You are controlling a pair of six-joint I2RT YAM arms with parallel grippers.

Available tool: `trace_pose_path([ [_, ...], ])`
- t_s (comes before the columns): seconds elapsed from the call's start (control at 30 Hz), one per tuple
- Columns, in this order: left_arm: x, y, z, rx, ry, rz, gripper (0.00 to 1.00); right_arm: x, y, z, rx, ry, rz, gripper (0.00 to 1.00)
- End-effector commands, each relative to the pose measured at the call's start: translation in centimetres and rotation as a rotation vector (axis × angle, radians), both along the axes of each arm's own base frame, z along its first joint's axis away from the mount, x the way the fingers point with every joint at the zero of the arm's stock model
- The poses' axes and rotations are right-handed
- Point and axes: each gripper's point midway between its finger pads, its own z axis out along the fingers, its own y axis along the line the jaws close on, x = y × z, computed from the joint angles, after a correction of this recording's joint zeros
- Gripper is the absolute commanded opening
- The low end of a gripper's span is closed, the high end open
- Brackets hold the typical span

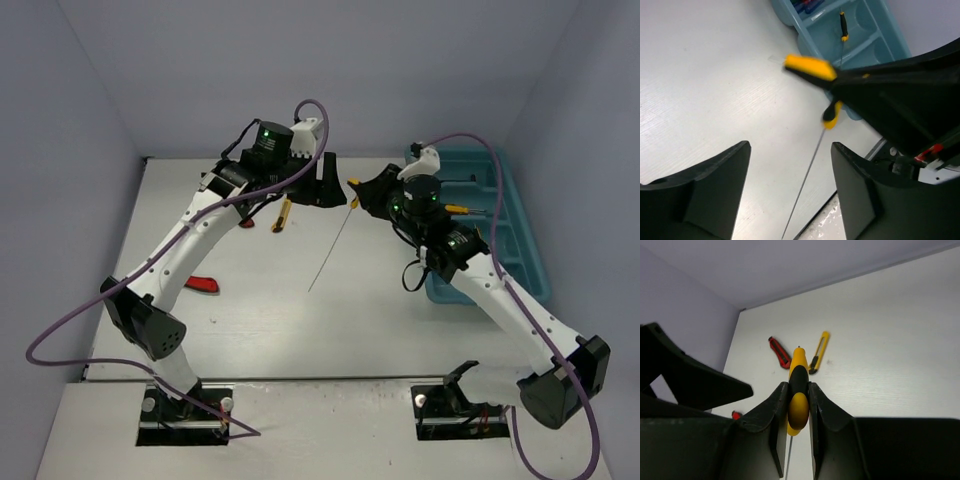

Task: Sort the tools into containers

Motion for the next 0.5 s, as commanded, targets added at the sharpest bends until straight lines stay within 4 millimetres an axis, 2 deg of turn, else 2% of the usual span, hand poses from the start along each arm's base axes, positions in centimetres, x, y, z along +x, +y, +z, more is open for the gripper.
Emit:
trace_pose_path([
  [0.0, -0.5, 1.4, 4.4, -0.046, -0.152, 0.053, 0.67, 1.1, -7.1, 2.9, 0.09, -0.08, -0.247, 0.0],
  [0.07, -0.8, 2.6, 4.7, -0.024, -0.182, 0.084, 0.68, 1.3, -10.4, 1.2, 0.089, -0.036, -0.347, 0.0],
  [0.1, -1.2, 3.0, 4.7, -0.018, -0.192, 0.083, 0.68, 1.4, -10.9, 1.1, 0.097, -0.032, -0.374, 0.0],
  [0.13, -1.3, 3.7, 4.6, -0.001, -0.206, 0.101, 0.69, 1.5, -12.8, 0.4, 0.092, -0.011, -0.44, 0.0],
  [0.17, -1.4, 5.1, 4.3, 0.041, -0.242, 0.14, 0.69, 1.3, -17.1, -1.1, 0.078, 0.026, -0.577, 0.0],
  [0.2, -1.7, 5.8, 4.1, 0.055, -0.25, 0.152, 0.69, 1.3, -18.8, -1.4, 0.087, 0.029, -0.629, 0.0],
  [0.23, -2.2, 6.7, 3.8, 0.072, -0.261, 0.164, 0.69, 0.9, -21.3, -2.5, 0.097, 0.059, -0.702, 0.0],
  [0.33, -4.1, 8.7, 3.5, 0.093, -0.289, 0.181, 0.69, 0.4, -26.3, -4.6, 0.148, 0.108, -0.852, 0.0],
  [0.37, -4.3, 8.9, 2.5, 0.109, -0.273, 0.179, 0.69, 0.6, -26.8, -5.1, 0.149, 0.122, -0.866, 0.0],
  [0.43, -5.6, 10.1, 1.4, 0.122, -0.27, 0.184, 0.69, 0.5, -31.7, -7.3, 0.182, 0.182, -0.978, 0.0],
  [0.47, -6.2, 10.6, 1.1, 0.125, -0.27, 0.187, 0.69, 0.6, -33.1, -8.2, 0.184, 0.206, -1.011, 0.0],
])
